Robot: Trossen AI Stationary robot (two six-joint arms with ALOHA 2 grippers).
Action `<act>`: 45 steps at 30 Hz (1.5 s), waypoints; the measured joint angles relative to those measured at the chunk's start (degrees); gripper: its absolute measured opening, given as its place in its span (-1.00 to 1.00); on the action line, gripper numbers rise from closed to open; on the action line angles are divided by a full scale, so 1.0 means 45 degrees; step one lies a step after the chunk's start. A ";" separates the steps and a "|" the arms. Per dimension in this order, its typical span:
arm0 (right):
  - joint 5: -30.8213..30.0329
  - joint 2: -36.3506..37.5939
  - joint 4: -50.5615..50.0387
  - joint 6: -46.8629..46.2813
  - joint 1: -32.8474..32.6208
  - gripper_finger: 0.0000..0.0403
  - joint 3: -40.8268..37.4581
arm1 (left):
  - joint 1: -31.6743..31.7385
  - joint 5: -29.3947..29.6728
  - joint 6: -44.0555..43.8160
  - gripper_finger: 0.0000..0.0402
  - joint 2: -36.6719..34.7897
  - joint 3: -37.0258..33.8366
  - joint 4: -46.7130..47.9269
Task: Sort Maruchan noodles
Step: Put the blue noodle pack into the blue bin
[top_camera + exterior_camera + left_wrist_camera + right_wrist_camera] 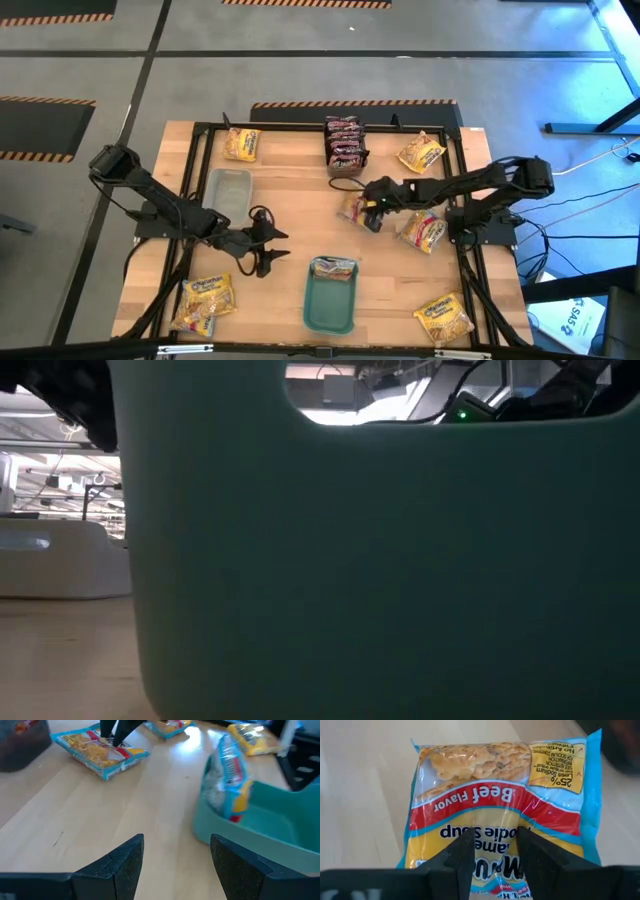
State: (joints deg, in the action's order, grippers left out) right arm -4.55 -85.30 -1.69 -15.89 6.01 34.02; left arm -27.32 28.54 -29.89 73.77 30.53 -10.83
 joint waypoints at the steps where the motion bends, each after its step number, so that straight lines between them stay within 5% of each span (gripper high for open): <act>1: 0.0085 -0.0172 0.0338 0.0261 0.0002 -0.29 0.0000 | 0.0116 -0.0007 0.0000 0.11 0.0205 0.0000 -0.0034; 10: 0.0608 -0.1269 0.1846 0.2443 -0.0001 -0.29 0.0464 | 0.1727 -0.1058 0.0577 0.11 0.1618 -0.0007 -0.0987; 20: 0.0603 -0.0546 -0.0761 0.3544 -0.0131 -0.29 0.2144 | 0.4570 -0.2377 0.2667 0.11 0.1712 -0.0007 -0.1851; 27: -0.0894 0.0642 -0.1220 0.3074 -0.0517 -0.29 0.1322 | 0.6385 -0.3316 0.3671 0.11 0.2314 0.0005 -0.3697; 35: -0.0440 0.0964 0.0392 -0.0574 -0.0503 -0.29 -0.0604 | 0.7221 -0.5263 0.3703 0.11 0.5212 0.0102 -0.7531; 45: 0.1199 0.3277 0.6525 -0.5308 0.0147 -0.28 -0.4604 | 0.7425 -0.6627 0.3863 0.11 0.7045 0.1473 -0.7711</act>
State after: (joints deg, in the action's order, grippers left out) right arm 0.84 -70.55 27.67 -39.78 6.67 13.30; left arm 6.09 -1.28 -12.51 105.47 37.16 -45.53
